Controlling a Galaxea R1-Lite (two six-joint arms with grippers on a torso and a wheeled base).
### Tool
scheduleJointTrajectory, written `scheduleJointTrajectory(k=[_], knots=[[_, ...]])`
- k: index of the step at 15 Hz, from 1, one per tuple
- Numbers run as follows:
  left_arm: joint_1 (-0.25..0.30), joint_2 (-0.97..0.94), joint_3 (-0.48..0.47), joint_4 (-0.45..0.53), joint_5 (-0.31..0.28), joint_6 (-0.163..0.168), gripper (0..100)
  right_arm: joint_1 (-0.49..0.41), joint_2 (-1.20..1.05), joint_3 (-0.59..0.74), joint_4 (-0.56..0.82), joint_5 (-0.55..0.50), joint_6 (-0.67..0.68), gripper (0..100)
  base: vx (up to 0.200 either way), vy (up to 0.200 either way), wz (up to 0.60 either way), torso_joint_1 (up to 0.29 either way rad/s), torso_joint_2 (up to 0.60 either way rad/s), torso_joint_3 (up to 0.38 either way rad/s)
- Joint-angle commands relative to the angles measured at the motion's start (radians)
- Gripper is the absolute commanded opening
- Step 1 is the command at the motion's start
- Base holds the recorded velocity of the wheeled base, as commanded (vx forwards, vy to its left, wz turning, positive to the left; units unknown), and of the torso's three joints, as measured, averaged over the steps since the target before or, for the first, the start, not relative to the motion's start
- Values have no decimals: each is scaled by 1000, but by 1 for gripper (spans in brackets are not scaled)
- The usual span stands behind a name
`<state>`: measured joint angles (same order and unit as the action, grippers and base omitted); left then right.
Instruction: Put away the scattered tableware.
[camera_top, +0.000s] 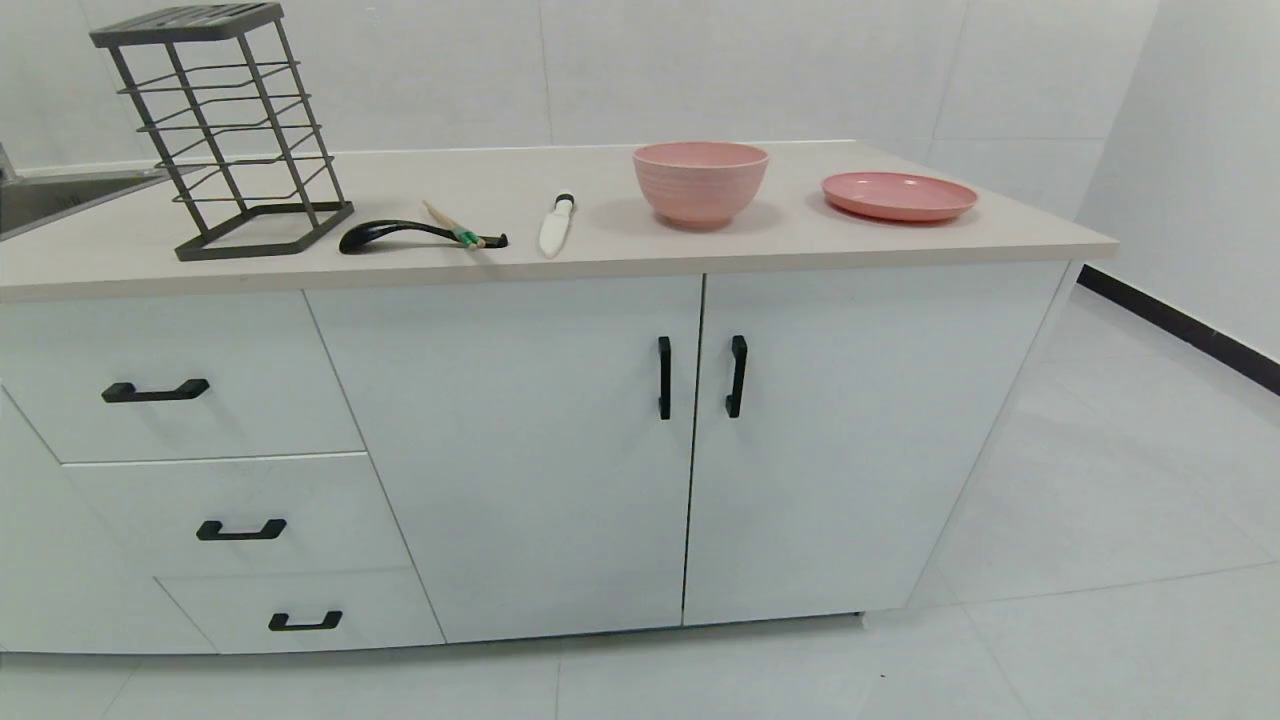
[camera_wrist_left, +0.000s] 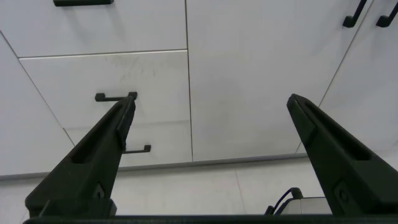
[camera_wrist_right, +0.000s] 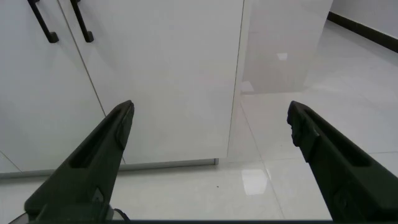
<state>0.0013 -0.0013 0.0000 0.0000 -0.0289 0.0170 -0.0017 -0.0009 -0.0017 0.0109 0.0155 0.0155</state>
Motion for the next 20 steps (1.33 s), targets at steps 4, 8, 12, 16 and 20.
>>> scheduleJointTrajectory(k=[4,8,12,16,20], knots=[[0,1,0,0,0,0,100,0,1,0,-2,1,-8,100,0,0,0,0,0,0],[0,1,0,0,1,-2,100,0,1,0,0,-3,0,100,0,0,0,0,0,0],[0,1,0,0,1,-2,100,-1,1,0,0,-5,0,100,0,0,0,0,0,0],[0,1,0,0,1,-2,100,-1,1,0,-2,-5,-5,100,0,0,0,0,0,0],[0,1,0,0,1,0,100,-3,2,-24,-224,32,-40,100,0,0,0,0,0,0]])
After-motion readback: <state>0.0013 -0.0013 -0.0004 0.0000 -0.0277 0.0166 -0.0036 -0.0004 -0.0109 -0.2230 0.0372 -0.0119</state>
